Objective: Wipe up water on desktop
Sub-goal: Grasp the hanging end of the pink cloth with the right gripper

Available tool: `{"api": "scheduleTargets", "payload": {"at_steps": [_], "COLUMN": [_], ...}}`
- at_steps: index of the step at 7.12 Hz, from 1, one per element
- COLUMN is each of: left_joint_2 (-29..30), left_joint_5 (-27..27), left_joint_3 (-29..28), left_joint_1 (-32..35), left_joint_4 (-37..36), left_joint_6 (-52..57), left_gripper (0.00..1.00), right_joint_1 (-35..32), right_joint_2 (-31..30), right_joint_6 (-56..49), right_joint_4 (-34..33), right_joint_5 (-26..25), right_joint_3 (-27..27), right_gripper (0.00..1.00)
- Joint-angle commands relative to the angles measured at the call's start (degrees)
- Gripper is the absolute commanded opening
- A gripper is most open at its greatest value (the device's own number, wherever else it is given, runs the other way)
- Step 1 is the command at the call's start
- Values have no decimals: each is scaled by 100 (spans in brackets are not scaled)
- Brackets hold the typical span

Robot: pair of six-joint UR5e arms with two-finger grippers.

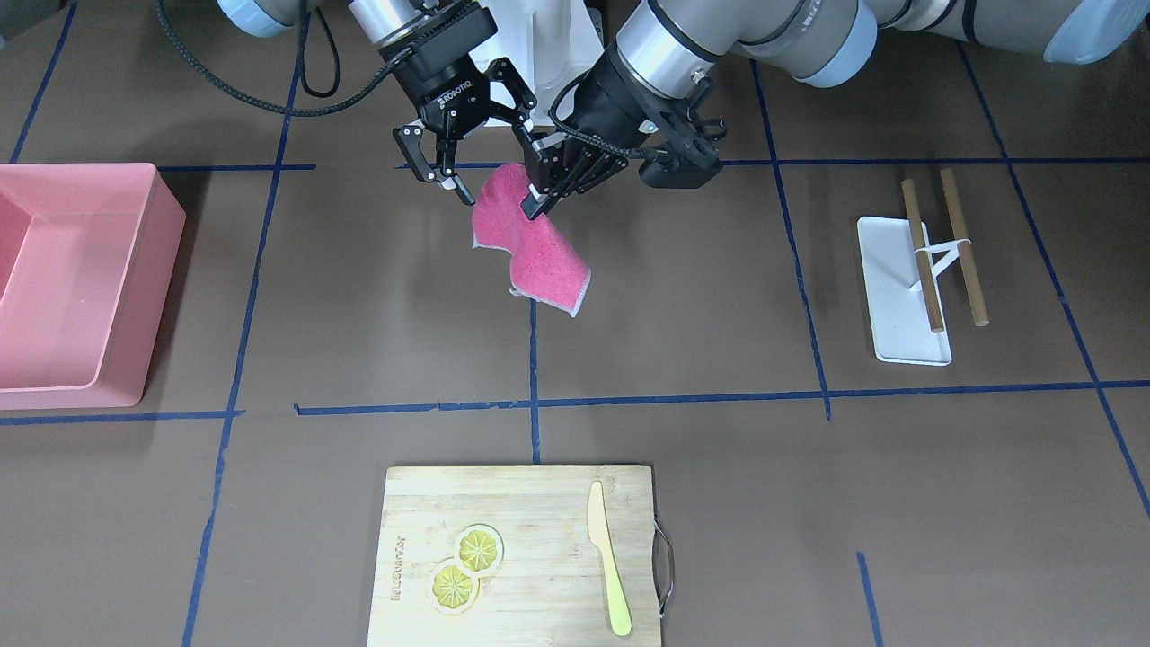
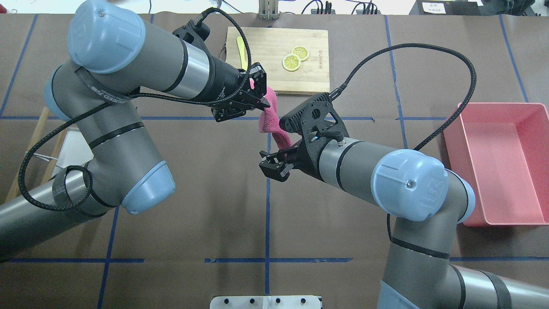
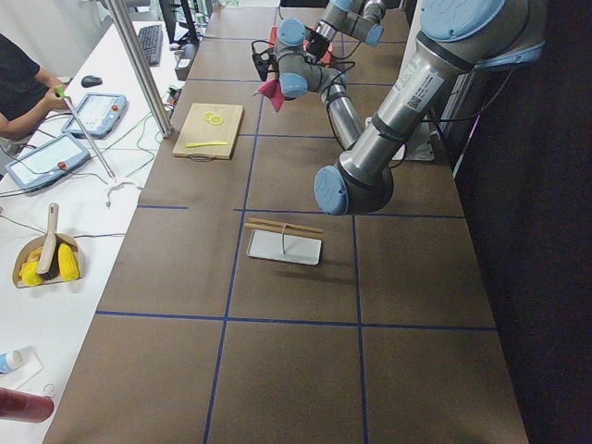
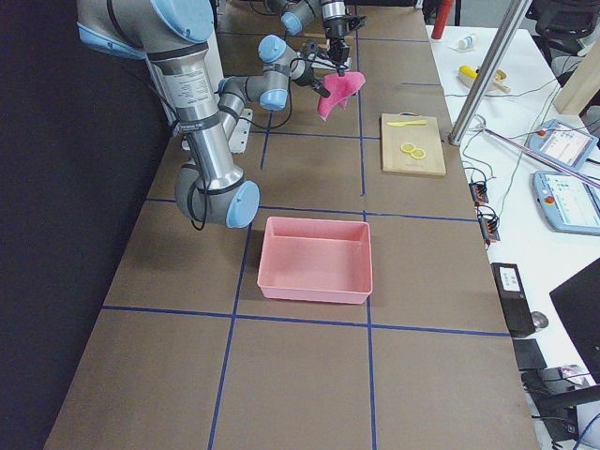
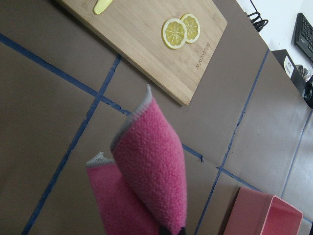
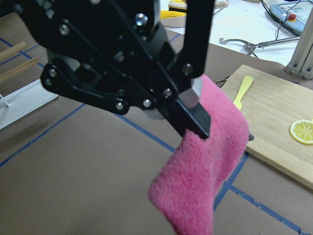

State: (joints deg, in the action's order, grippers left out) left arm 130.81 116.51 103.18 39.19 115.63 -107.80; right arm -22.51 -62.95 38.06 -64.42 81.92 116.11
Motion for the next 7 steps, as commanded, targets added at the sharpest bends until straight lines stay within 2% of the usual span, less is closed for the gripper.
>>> {"api": "scheduleTargets", "payload": {"at_steps": [1, 2, 3, 4, 5, 6, 7], "left_joint_2": [-3, -3, -3, -11, -11, -20, -29], "left_joint_5": [-6, -6, -6, -6, -6, -6, -6], "left_joint_3": [62, 97, 89, 80, 80, 80, 71], "left_joint_1": [-104, -113, -113, -113, -113, -113, -113], "left_joint_4": [-14, -23, -23, -15, -15, -6, -6], "left_joint_6": [-4, -13, -4, -4, -4, -4, 4], "left_gripper": [0, 0, 0, 0, 0, 0, 0], "right_joint_1": [1, 9, 18, 27, 27, 36, 36], "right_joint_2": [-6, -7, -7, -15, -7, -7, -15], "right_joint_6": [0, 9, 70, 105, 332, 377, 378], "right_joint_4": [0, 0, -9, -26, -26, -26, -26], "right_joint_5": [-1, -1, -1, -1, 8, 16, 25], "right_joint_3": [0, 8, 8, 35, 61, 61, 61], "right_gripper": [98, 92, 67, 34, 7, 0, 0]}}
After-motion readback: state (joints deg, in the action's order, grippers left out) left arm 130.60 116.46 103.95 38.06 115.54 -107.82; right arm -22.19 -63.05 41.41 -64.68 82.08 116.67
